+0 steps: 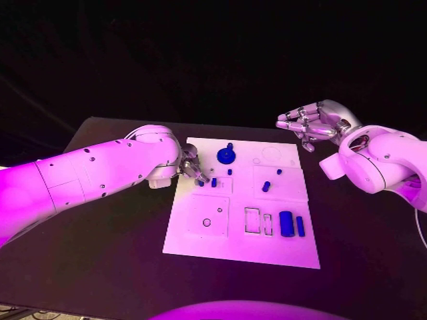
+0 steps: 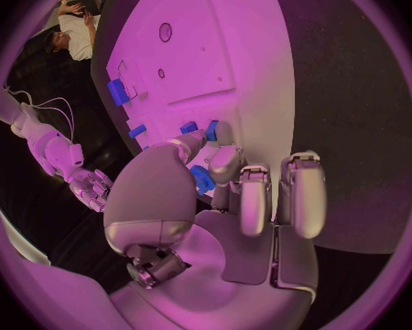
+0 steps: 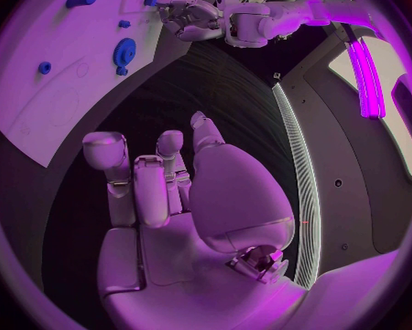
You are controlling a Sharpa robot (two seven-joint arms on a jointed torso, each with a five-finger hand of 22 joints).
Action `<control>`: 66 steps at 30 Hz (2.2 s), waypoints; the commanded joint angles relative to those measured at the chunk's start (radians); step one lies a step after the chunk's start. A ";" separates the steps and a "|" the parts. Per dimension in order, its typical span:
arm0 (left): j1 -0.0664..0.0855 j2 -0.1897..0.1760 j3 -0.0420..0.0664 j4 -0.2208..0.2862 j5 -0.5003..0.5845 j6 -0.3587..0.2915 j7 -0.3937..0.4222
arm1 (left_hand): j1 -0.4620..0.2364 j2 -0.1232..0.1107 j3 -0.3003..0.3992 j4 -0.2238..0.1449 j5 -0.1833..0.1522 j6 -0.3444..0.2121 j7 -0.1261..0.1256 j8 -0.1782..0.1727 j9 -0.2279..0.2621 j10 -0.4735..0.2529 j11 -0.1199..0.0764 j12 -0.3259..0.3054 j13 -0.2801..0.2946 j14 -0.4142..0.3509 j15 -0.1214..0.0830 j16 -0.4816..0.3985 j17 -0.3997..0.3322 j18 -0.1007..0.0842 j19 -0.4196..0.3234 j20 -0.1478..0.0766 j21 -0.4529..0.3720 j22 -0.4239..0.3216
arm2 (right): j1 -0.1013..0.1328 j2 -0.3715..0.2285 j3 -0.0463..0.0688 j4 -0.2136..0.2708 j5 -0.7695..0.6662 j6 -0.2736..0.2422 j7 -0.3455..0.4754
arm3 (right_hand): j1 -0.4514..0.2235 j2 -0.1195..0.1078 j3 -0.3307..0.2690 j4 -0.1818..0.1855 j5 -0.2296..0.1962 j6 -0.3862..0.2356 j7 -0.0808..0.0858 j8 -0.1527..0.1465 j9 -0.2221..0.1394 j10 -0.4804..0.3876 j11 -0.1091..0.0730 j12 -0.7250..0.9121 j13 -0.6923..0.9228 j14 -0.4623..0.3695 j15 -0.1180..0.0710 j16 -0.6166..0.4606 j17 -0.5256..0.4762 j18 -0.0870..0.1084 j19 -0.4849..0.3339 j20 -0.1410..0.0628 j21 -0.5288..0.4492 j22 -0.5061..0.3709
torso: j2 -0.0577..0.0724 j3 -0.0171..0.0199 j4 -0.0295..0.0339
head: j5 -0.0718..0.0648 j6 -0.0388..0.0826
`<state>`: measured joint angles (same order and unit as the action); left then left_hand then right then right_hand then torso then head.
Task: Assemble the parts on the task board
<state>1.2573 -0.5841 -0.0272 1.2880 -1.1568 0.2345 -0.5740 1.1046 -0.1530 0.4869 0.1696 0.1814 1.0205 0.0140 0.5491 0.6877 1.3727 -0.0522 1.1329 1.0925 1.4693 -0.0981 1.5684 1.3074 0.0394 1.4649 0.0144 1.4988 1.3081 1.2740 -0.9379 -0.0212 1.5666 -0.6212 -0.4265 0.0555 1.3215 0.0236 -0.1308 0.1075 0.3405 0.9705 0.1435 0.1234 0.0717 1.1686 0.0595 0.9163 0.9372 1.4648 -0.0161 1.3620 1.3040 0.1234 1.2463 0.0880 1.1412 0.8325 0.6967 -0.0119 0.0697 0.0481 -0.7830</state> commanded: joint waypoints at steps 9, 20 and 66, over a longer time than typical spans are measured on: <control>-0.002 0.010 -0.001 -0.009 -0.003 0.032 -0.027 | -0.015 0.006 -0.028 0.009 -0.003 0.011 0.000 -0.006 -0.004 0.011 0.000 0.010 0.007 0.101 -0.007 0.002 0.263 -0.022 0.081 -0.009 0.010 0.212 | -0.001 0.000 0.000 0.001 -0.005 0.016 0.005 | 0.000 0.011 -0.006 0.002 0.006 -0.007 0.001 0.005 0.000 -0.008 -0.002 -0.002 -0.002 0.040 -0.003 -0.006 -0.001 0.014 -0.006 -0.002 -0.005 -0.002 | 0.000 -0.0011 0.0012 | -0.002 -0.005; -0.002 0.012 -0.001 -0.021 -0.007 0.026 -0.031 | -0.058 -0.006 -0.126 0.050 -0.005 0.026 0.001 -0.015 -0.012 0.015 0.001 0.010 0.009 0.101 -0.005 0.002 0.263 -0.023 0.083 -0.008 0.014 0.217 | -0.001 0.001 0.000 0.000 -0.004 0.016 0.007 | -0.003 0.012 -0.009 0.006 0.007 -0.008 0.001 0.005 0.000 -0.009 -0.002 -0.003 -0.004 0.040 -0.003 -0.008 -0.002 0.014 -0.007 -0.002 -0.008 -0.004 | -0.001 -0.0019 0.0015 | -0.002 -0.006; -0.001 0.064 -0.009 -0.056 -0.090 -0.334 0.573 | 0.434 0.018 -0.256 -0.055 -0.103 -0.088 0.128 -0.372 -0.418 -0.361 0.141 -0.831 -0.848 -0.332 0.112 -0.835 -0.618 0.144 -0.326 0.098 -1.063 -0.540 | -0.003 0.010 -0.001 -0.007 -0.004 0.025 0.009 | -0.009 0.015 -0.016 0.013 0.010 -0.010 0.001 0.006 0.000 -0.009 -0.002 0.000 -0.004 0.040 -0.002 -0.008 -0.002 0.015 -0.007 -0.002 -0.010 -0.008 | 0.004 -0.0037 -0.0042 | -0.025 0.013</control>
<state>1.2564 -0.5256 -0.0368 1.2378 -1.1112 -0.0902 -0.1127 1.5411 -0.1251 0.2270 0.1155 0.0807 0.9250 0.1454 0.1843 0.2808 1.0077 0.0882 0.3145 0.2612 1.1324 0.0149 0.7385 0.6976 0.1724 1.1354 0.1128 0.4394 0.7711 1.2722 -0.9295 -0.0218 1.5596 -0.6211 -0.4178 0.0570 1.3162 0.0289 -0.1421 0.1188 0.3447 0.9679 0.1462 0.1234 0.0717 1.1659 0.0567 0.9163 0.9324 1.4648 -0.0161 1.3583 1.3016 0.1234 1.2463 0.0880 1.1372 0.8258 0.6985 -0.0149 0.0684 0.0262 -0.7729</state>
